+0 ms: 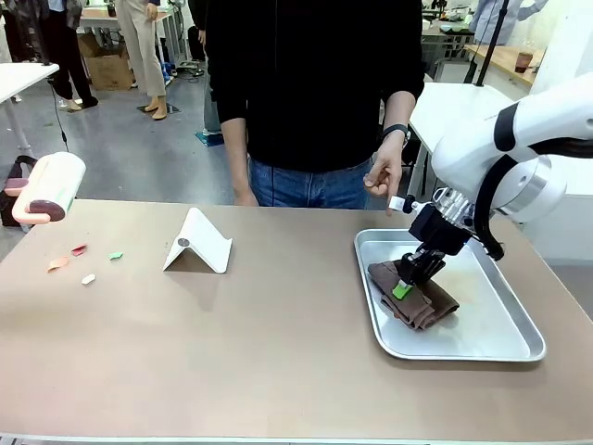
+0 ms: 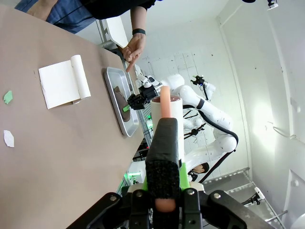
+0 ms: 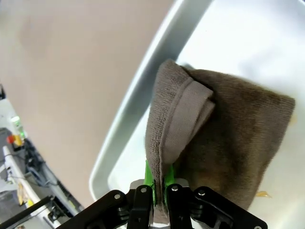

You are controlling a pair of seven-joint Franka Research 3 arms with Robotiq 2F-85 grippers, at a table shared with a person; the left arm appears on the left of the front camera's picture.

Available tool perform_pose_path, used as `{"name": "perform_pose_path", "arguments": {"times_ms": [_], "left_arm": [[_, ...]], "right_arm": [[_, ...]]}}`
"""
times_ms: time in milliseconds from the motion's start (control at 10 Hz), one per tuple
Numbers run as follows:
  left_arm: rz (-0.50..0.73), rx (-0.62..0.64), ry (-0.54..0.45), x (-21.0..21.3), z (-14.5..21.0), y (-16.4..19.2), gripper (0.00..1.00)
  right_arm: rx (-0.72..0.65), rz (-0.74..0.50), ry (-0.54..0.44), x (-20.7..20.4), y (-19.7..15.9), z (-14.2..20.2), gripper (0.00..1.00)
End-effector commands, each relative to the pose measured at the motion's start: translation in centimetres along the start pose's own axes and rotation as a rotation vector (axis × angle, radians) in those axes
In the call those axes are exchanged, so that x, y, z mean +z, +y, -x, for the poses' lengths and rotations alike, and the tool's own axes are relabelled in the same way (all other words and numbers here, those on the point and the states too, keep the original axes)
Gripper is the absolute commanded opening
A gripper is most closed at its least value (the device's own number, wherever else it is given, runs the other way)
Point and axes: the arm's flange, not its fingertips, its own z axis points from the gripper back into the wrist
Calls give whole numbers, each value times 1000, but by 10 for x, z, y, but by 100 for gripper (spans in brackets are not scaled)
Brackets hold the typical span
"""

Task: Clean the surface of the table.
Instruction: If a person points to the right, clean the right side of the table with your right hand, and if they point to the left, clean the left side with your left hand.

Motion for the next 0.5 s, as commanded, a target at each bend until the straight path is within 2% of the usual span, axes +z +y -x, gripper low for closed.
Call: {"name": "perform_pose_path", "arguments": {"times_ms": [0,200,400], "left_arm": [[17,-17,8,1,2,-4,0],[17,-17,8,1,2,-4,0],[17,-17,8,1,2,-4,0]], "right_arm": [[-59,133,-14,-5,-7,2,8],[-100,190,-23,-2,-19,4,8],[-152,198,-62,12,-33,8,8]]}}
